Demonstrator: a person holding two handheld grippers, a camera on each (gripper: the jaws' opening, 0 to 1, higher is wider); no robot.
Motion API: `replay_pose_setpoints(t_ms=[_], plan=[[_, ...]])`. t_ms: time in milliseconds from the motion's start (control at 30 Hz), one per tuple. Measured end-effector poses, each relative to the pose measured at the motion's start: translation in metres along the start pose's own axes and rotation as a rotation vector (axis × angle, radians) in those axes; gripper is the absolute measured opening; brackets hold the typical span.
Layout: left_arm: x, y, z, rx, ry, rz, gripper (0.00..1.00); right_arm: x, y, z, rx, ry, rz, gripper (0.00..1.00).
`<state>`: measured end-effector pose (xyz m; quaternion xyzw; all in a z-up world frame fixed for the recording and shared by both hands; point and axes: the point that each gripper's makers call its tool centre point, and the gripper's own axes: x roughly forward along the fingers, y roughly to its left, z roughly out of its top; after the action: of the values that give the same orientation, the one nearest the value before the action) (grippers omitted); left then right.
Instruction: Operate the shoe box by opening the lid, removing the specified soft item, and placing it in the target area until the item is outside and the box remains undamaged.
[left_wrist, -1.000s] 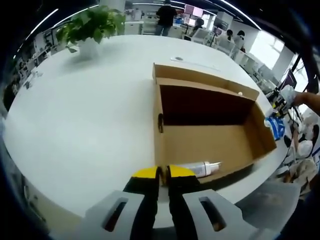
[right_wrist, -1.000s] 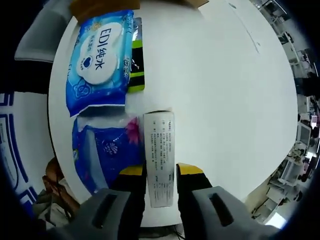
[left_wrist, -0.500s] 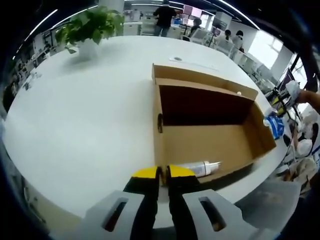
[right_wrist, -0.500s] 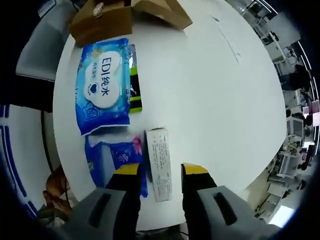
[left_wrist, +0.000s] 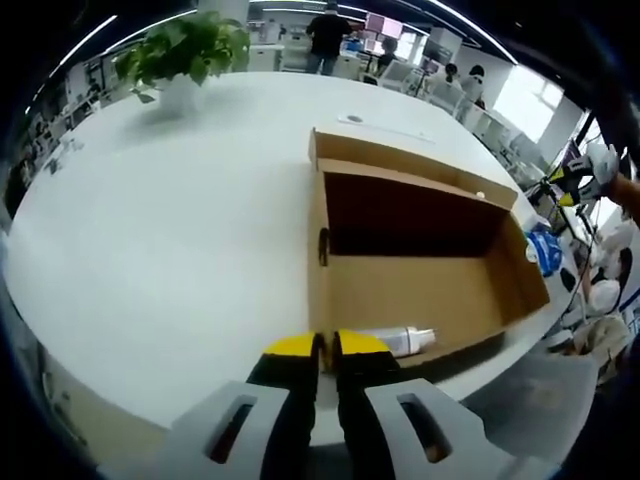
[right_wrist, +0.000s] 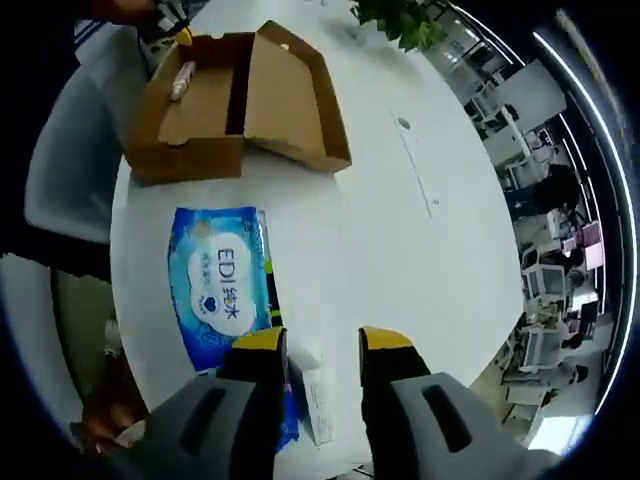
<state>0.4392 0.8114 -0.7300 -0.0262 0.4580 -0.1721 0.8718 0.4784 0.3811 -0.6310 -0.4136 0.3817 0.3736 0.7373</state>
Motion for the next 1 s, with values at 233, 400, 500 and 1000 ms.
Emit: replay_pose_setpoints(t_ms=[233,400,500,1000], plan=[[-0.001,0.000,0.000,-0.008,-0.008,-0.009,0.03,0.017,0.083,0.144,-0.055,-0.285,0.227,0.21],[-0.001,0.000,0.000,-0.019,-0.015,-0.015,0.03,0.057,0.144,0.204,-0.069,-0.335,0.393,0.20],[0.000,0.000,0.000,-0.014,-0.016,-0.014,0.03,0.088,0.174,0.217,-0.121,-0.293,0.455,0.20],[0.000,0.000,0.001,-0.030,-0.020,-0.016,0.03,0.137,0.203,0.226,-0.068,-0.201,0.544,0.19]])
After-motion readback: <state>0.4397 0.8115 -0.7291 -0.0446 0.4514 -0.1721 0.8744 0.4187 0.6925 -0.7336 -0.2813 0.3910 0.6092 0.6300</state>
